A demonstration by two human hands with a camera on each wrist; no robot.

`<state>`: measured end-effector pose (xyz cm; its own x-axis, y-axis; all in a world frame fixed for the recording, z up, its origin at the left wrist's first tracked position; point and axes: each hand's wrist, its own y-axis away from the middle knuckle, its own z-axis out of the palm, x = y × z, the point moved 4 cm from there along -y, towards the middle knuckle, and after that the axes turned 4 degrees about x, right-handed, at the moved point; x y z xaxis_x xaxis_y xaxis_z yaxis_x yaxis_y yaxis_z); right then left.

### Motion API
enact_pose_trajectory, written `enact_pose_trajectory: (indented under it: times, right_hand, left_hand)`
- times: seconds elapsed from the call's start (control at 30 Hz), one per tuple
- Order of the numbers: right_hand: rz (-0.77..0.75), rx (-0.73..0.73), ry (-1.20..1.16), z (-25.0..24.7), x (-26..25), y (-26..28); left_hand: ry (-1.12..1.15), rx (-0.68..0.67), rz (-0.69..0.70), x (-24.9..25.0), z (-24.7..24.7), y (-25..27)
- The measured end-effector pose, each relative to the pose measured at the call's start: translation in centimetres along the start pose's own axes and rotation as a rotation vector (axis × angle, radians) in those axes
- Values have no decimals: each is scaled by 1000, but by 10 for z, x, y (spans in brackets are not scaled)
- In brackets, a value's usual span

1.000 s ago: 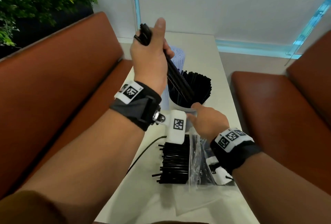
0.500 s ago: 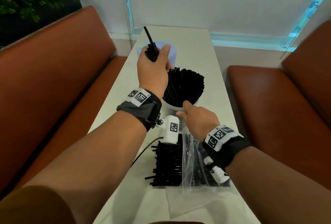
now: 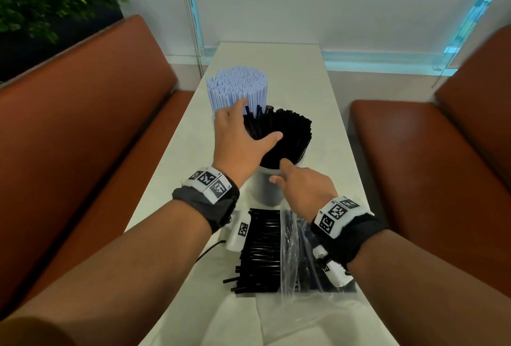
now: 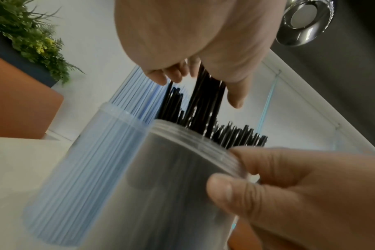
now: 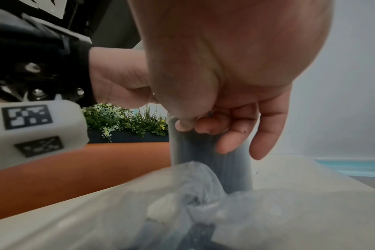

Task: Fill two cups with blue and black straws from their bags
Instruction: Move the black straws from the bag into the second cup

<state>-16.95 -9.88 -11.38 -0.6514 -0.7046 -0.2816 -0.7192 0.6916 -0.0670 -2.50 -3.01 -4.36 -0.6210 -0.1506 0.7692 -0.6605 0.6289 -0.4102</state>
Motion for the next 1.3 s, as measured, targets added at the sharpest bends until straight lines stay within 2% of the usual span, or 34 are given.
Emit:
enact_pose_trajectory:
  times: [0.07, 0.13, 0.17, 0.27, 0.3, 0.33, 0.43, 0.47, 0.53, 0.57, 0.6, 0.7, 0.73, 0.8, 0.97, 1.1, 1.2, 1.3]
  right_hand:
    - [-2, 7, 10, 0, 1, -1]
    - [-7, 14, 24, 0, 0, -1]
    - [-7, 12, 28, 0, 0, -1]
    - [-12, 23, 7, 0, -1, 1]
    - [-17, 29, -6, -1, -2, 1]
    - [-22, 28, -10, 0, -2, 1]
    - [-16, -1, -9, 1, -1, 0]
    - [-17, 6, -18, 1, 0, 0]
    - [-29, 35, -40, -1, -1, 2]
    - [-40, 41, -43, -1, -2, 3]
    - [-44, 41, -40, -1, -2, 2]
    - [-16, 20, -24, 1, 1, 0]
    - [-11, 19, -21, 3, 2, -1]
    - [-13, 34, -34, 4, 3, -2]
    - [-39, 70, -51, 3, 1, 7]
    - [8, 286, -65, -1, -8, 38]
    - [90, 300, -58, 5, -10, 57]
    - [104, 270, -86, 11, -10, 59]
  left_hand:
    - [4, 68, 72, 9, -8, -7]
    - [-25, 65, 194, 22, -10, -12]
    - [-74, 5, 267, 27, -6, -13]
    - [-398, -341, 452, 25, 20, -4]
    - [-459, -408, 484, 22, 24, 0]
    - [-449, -407, 498, 20, 23, 1]
    - [-314, -192, 474, 19, 11, -5]
    - [-363, -205, 468, 17, 11, -4]
    - [-518, -361, 458, 6, 20, 4]
    - [-504, -391, 443, 1, 19, 7]
    - [-428, -360, 429, -2, 15, 8]
    - [-165, -95, 320, -11, -10, 12]
    - [-107, -43, 277, -18, -16, 18]
    - [-18, -34, 211, -31, -23, 37]
    - [61, -162, 111, -57, -25, 93]
    - [-78, -405, 80, -75, -11, 129]
    - [-212, -585, 139, -81, 6, 149]
    - [-294, -699, 212, -77, 24, 160]
